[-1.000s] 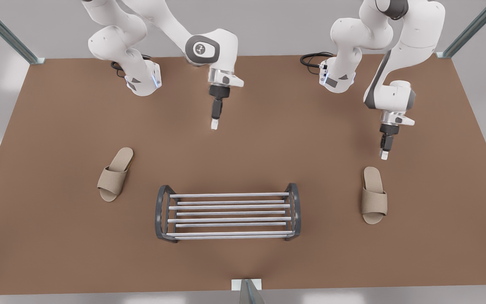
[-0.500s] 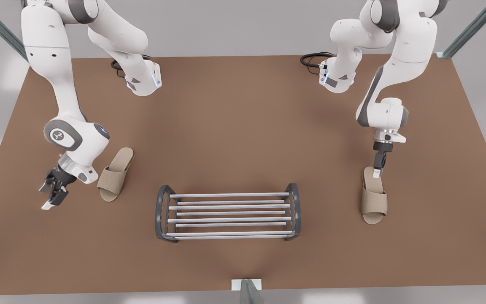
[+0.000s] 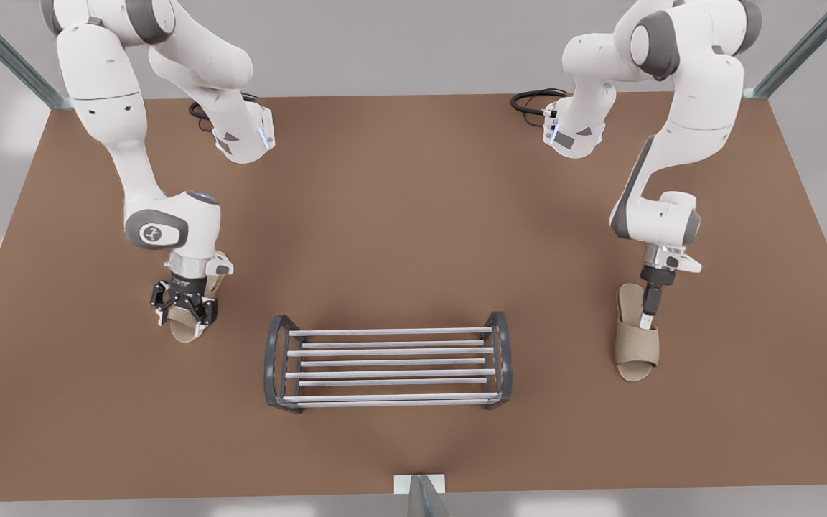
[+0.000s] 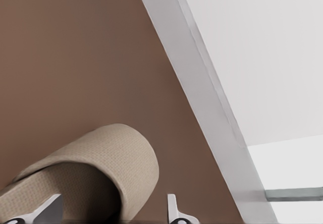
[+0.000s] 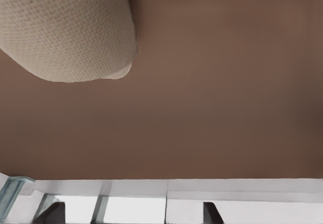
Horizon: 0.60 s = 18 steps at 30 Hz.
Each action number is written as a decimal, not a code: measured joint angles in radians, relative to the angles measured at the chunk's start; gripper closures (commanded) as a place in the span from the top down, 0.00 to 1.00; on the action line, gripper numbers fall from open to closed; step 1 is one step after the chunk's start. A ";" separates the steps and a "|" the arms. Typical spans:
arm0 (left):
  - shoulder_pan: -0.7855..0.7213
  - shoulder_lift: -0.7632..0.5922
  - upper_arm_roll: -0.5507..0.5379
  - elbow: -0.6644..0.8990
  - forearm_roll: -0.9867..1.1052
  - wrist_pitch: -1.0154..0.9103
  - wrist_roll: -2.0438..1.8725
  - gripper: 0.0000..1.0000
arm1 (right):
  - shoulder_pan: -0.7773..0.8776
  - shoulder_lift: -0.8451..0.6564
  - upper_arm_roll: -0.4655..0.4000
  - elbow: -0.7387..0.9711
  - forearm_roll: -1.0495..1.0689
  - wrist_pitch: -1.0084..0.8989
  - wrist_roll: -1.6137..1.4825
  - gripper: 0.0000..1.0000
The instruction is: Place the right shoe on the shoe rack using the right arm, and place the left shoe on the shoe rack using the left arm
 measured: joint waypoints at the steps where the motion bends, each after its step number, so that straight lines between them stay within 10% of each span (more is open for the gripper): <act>1: 0.000 0.005 -0.005 0.002 0.000 0.002 -0.019 1.00 | 0.030 -0.039 0.000 -0.040 -0.020 -0.001 -0.009 1.00; 18: 0.024 0.093 -0.032 0.149 -0.004 0.014 -0.223 1.00 | 0.172 -0.184 0.083 -0.328 0.052 -0.428 -0.079 1.00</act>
